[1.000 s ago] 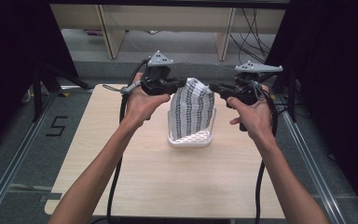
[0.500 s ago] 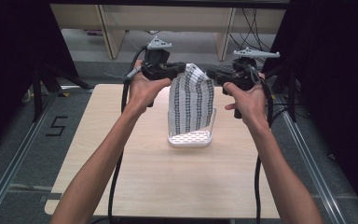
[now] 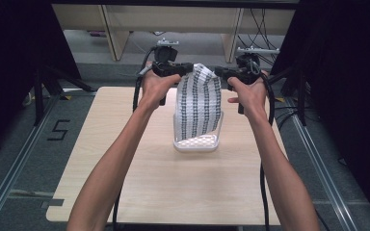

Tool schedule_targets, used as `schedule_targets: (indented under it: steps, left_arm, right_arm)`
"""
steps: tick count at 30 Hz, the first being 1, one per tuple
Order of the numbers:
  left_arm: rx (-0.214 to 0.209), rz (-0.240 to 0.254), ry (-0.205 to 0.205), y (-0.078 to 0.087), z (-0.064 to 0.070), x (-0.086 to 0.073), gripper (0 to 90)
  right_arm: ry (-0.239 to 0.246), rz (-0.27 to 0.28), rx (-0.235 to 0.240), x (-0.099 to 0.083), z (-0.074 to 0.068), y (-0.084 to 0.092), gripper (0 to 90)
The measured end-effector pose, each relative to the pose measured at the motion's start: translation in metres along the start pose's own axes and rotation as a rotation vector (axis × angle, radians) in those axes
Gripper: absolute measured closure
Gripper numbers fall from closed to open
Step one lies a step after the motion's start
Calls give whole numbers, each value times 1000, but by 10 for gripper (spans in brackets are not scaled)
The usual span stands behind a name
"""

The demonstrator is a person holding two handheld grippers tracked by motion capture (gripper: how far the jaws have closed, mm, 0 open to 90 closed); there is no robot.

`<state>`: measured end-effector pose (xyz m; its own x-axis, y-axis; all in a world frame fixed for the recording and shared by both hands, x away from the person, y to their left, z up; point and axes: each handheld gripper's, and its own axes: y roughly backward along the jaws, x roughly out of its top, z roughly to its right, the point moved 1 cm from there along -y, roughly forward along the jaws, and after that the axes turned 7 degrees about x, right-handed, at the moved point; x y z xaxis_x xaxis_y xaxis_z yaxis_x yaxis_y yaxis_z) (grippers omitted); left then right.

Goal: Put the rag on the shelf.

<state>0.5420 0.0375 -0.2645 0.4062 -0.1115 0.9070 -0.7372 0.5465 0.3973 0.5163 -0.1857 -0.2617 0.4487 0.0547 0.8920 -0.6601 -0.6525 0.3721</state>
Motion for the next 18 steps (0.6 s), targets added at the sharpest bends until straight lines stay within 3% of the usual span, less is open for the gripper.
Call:
schedule_targets:
  steps: [6,9,10,14,18]
  left_arm:
    - [-7,-24,38,-13,-7,-6,835]
    - [5,-48,52,-21,-9,-11,821]
    - [7,-55,53,-23,-8,-12,815]
    - [0,-91,47,-28,-6,-17,794]
    - [21,-119,33,-32,-6,-19,793]
  right_arm:
    - [-45,-12,-24,-5,8,-12,846]
    - [-32,-30,-45,-8,13,-18,843]
    - [-56,-36,-55,-10,13,-20,841]
    - [-70,-61,-71,-17,21,-27,829]
    - [-82,-71,-82,-24,26,-33,827]
